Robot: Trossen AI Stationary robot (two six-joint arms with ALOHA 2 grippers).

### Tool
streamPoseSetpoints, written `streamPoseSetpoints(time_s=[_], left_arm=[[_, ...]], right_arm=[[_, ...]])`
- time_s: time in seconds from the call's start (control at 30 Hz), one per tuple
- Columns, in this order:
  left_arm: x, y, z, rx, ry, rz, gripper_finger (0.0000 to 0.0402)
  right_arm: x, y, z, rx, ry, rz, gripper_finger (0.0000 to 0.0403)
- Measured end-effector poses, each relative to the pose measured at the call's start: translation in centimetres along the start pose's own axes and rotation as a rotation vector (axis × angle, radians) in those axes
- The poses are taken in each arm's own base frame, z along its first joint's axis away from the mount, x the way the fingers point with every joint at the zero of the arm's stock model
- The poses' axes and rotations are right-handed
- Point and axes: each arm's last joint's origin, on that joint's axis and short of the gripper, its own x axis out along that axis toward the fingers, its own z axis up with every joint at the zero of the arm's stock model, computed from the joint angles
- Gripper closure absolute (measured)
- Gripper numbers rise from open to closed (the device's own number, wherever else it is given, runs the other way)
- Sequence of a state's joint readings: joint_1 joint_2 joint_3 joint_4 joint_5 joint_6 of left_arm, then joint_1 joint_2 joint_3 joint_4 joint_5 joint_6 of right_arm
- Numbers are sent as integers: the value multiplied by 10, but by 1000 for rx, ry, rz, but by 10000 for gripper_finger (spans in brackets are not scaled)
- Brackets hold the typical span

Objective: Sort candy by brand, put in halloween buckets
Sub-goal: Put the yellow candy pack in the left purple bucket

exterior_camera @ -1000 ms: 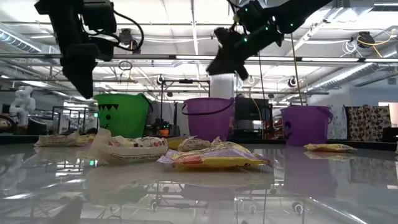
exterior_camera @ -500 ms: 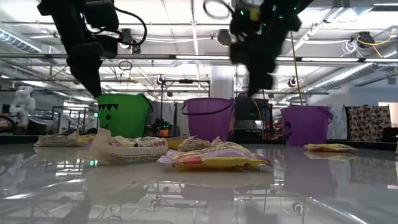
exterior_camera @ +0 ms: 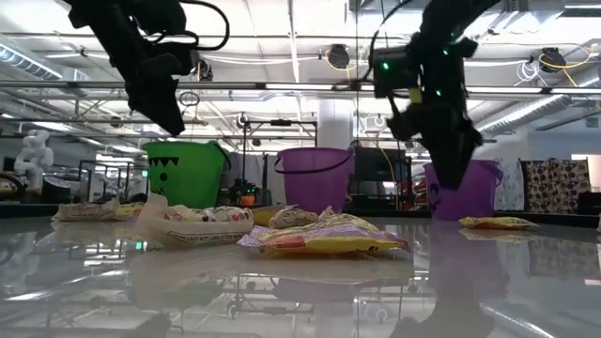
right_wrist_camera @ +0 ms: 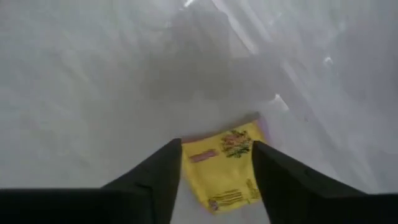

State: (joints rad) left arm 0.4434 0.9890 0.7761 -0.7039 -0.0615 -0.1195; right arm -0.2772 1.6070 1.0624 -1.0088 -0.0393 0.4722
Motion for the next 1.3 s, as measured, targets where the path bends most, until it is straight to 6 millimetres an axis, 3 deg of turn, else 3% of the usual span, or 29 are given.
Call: streamPoseSetpoints(time_s=[0.23, 0.57, 0.7, 0.87, 0.93, 1.03, 1.3], left_arm=[[1, 0, 0, -16, 7, 0, 221], [1, 0, -1, -57, 19, -2, 221], [1, 0, -1, -83, 20, -2, 221], [1, 0, -1, -84, 21, -2, 221], [1, 0, -2, -84, 21, -2, 221], [1, 0, -2, -84, 21, -2, 221], [1, 0, -1, -83, 20, -2, 221]], right_arm=[[31, -15, -11, 151, -29, -124, 166], [56, -18, -18, 226, -77, -39, 198], [57, -18, -19, 272, -70, -27, 237], [57, -15, -19, 256, -66, 2, 353], [54, -13, -17, 238, -60, 17, 388], [42, -7, -11, 220, -73, 31, 391], [-23, 15, 30, 142, -370, 93, 401]])
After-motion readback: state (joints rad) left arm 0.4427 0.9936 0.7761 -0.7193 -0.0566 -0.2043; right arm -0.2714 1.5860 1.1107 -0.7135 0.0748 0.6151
